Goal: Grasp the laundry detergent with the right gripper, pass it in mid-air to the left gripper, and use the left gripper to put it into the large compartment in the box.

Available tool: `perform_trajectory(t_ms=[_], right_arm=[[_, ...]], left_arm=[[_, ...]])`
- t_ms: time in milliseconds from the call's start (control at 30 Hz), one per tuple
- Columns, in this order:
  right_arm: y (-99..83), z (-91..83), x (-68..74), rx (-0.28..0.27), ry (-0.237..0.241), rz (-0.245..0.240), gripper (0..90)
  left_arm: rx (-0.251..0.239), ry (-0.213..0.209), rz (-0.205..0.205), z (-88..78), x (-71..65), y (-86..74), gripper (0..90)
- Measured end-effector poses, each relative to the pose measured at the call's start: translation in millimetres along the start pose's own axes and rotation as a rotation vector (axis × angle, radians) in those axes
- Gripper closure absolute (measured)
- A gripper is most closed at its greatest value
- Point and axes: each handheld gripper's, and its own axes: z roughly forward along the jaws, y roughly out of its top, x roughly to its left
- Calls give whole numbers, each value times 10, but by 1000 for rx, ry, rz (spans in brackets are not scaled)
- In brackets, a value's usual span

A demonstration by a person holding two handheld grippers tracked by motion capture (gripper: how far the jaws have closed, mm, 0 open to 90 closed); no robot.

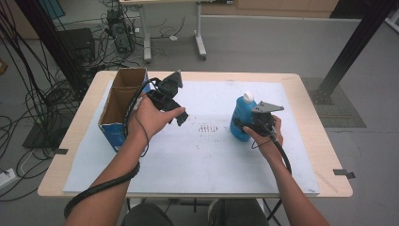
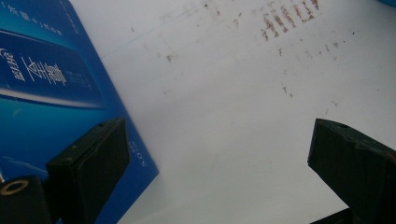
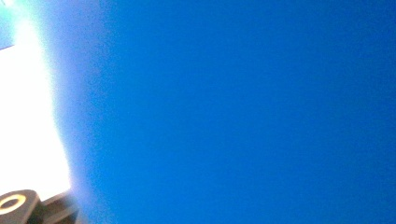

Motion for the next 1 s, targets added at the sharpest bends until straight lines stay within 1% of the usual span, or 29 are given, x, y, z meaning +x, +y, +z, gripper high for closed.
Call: perform_trajectory(t_ms=[400,800,1000], right_arm=[[-5,0,8,-5,-6,5,422],[-11,-2,13,-8,-9,9,429],[-8,-3,13,-6,-9,13,431]], left_arm=[[0,8,3,-28,-9,14,62],[-11,15,-9,-75,-4,8,62],[-14,16,-6,-101,-11,25,61]])
